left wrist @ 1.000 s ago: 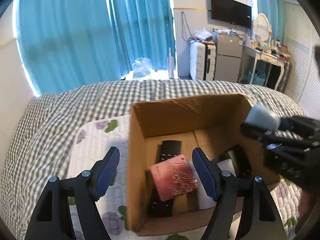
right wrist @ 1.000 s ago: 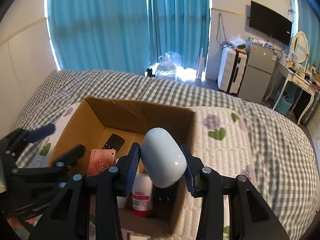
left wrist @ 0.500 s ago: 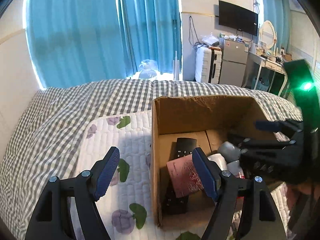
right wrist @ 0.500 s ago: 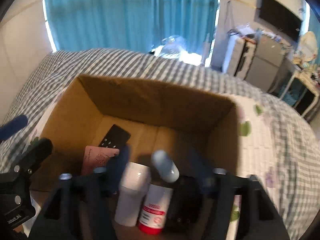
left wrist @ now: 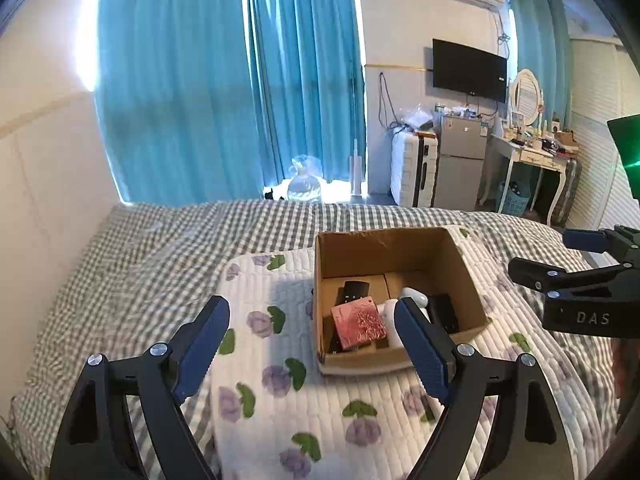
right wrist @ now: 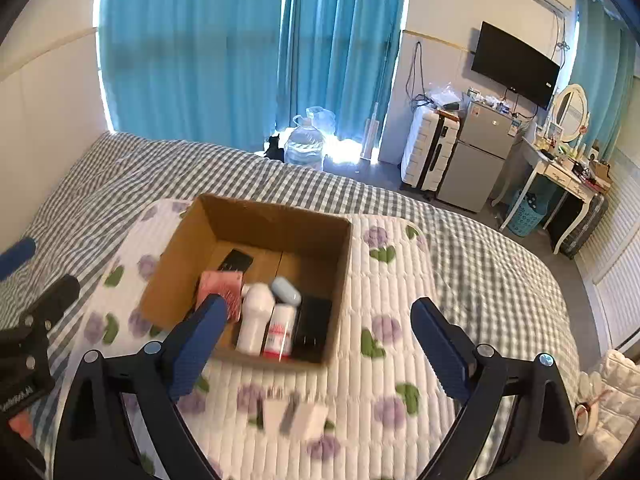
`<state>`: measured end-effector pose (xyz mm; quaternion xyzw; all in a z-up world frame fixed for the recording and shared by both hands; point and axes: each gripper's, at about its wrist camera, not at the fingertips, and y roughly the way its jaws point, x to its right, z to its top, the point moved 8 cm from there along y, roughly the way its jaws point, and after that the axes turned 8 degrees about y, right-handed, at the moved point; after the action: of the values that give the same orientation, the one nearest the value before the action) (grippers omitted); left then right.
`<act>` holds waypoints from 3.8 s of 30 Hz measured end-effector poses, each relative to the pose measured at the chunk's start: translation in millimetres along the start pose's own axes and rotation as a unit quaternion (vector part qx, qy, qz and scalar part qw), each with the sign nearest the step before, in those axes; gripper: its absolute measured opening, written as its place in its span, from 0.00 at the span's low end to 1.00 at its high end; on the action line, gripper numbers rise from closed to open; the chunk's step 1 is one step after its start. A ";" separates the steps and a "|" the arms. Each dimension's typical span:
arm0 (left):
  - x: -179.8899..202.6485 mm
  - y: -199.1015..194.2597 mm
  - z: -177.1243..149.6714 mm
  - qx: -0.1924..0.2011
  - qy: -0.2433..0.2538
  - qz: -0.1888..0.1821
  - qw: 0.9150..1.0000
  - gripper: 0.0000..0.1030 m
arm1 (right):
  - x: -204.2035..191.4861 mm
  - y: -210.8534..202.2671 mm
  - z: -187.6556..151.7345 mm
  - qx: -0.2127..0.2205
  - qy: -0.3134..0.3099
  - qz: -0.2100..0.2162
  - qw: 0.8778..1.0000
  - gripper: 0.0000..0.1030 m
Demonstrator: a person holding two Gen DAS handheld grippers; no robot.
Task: Organize rigid objects
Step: 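Grasp a white charger with the right tool, then grasp the second white charger with the left tool while the right tool holds its charger, then carry both white chargers into the box and open both tools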
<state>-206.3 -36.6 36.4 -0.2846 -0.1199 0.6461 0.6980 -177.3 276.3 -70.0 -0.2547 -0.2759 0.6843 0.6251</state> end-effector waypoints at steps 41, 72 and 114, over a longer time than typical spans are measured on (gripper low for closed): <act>44.1 110.8 -178.7 -0.126 -0.036 -0.011 0.991 0.84 | 28.7 139.1 -189.9 -0.121 0.041 -0.007 0.992 0.62; 182.9 135.7 -145.4 -0.175 -0.041 -0.050 0.982 0.84 | 105.0 111.7 -175.2 -0.111 0.066 0.067 0.989 0.27; 100.1 35.1 -66.0 -0.083 -0.001 -0.083 0.993 0.36 | 35.7 12.8 -140.9 -0.023 -0.001 0.013 1.000 0.27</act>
<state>-186.6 44.6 -56.5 -0.3295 -0.1973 0.5740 0.7232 -91.9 319.4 -180.2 -0.2719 -0.2891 0.6864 0.6093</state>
